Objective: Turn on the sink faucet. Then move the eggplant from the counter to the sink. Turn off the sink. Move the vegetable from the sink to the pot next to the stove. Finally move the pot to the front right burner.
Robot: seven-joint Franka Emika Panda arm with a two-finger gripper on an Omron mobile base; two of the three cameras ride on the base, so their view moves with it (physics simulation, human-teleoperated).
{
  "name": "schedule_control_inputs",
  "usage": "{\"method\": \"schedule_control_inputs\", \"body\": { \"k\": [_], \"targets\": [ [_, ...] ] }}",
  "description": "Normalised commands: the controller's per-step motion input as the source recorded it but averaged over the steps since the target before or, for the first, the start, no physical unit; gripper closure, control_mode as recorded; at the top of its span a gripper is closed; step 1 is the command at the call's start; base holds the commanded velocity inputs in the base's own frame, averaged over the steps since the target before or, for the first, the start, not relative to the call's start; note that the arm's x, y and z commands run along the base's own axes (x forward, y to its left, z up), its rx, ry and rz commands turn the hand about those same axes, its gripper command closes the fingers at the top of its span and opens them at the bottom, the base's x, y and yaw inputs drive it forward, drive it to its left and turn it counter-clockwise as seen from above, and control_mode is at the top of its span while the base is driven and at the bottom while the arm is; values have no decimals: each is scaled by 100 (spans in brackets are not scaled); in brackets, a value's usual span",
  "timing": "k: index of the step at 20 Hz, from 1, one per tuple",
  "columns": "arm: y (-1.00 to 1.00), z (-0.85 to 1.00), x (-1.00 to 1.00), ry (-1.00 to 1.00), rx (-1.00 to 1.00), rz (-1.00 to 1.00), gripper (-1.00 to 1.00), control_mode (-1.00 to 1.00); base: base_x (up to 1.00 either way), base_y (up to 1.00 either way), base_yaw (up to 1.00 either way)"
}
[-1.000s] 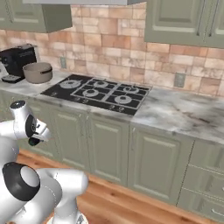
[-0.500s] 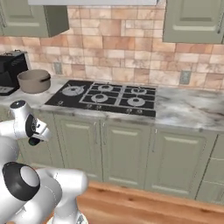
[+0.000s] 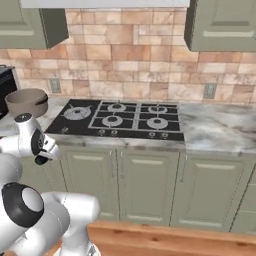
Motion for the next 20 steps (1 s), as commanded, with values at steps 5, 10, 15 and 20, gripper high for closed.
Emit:
{"method": "schedule_control_inputs", "body": {
  "k": [5, 10, 15, 20],
  "targets": [
    [0, 0, 0, 0, 0, 0, 100, 100, 58, 40, -1],
    [0, 0, 0, 0, 0, 0, 100, 100, 47, 52, 0],
    [0, 0, 0, 0, 0, 0, 100, 100, 31, 29, 7],
    [0, 0, 0, 0, 0, 0, 100, 100, 44, 17, 12]
  ]
}}
